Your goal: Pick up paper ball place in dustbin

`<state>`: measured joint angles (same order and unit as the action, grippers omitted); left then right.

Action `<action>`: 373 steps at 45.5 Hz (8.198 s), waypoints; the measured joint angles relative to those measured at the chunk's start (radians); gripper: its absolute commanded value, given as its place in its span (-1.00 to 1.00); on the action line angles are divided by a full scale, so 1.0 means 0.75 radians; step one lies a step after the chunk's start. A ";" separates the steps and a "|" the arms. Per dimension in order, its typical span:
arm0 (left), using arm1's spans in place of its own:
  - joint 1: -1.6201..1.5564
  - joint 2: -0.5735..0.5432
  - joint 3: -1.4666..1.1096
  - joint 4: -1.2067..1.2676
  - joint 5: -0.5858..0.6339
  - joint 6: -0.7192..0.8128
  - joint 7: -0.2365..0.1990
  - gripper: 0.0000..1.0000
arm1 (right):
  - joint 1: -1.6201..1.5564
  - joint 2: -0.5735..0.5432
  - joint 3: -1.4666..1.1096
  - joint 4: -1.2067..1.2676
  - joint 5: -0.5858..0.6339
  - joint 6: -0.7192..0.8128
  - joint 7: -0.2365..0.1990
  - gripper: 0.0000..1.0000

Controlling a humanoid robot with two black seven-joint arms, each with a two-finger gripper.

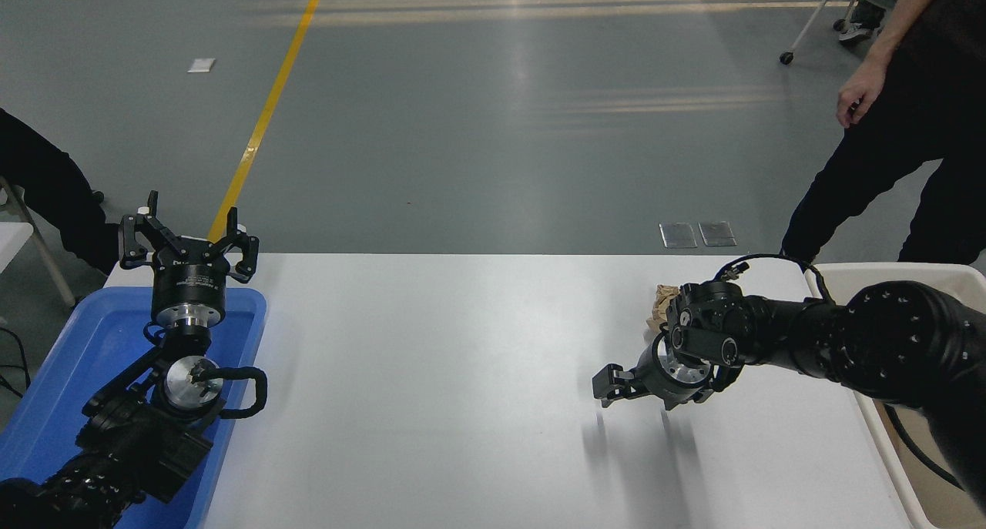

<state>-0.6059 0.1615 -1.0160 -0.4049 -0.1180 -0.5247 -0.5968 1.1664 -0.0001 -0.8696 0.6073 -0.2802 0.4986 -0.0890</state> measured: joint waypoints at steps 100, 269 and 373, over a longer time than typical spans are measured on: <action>-0.002 0.010 0.021 0.000 -0.005 0.000 -0.006 0.98 | 1.475 -0.695 -0.317 1.186 -0.012 -0.037 -0.012 1.00; -0.004 0.010 0.023 -0.001 -0.001 -0.001 -0.002 0.98 | 0.335 -0.386 -0.249 0.319 -0.491 -0.771 -0.027 -1.00; -0.002 0.012 0.023 0.000 -0.002 0.000 -0.001 0.98 | -0.388 -0.821 0.141 -0.246 -0.261 -0.731 0.146 -1.00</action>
<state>-0.6075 0.1703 -0.9986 -0.4051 -0.1195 -0.5249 -0.5979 0.8755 -0.6156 -0.7640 0.4225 -0.4757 -0.0497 0.0205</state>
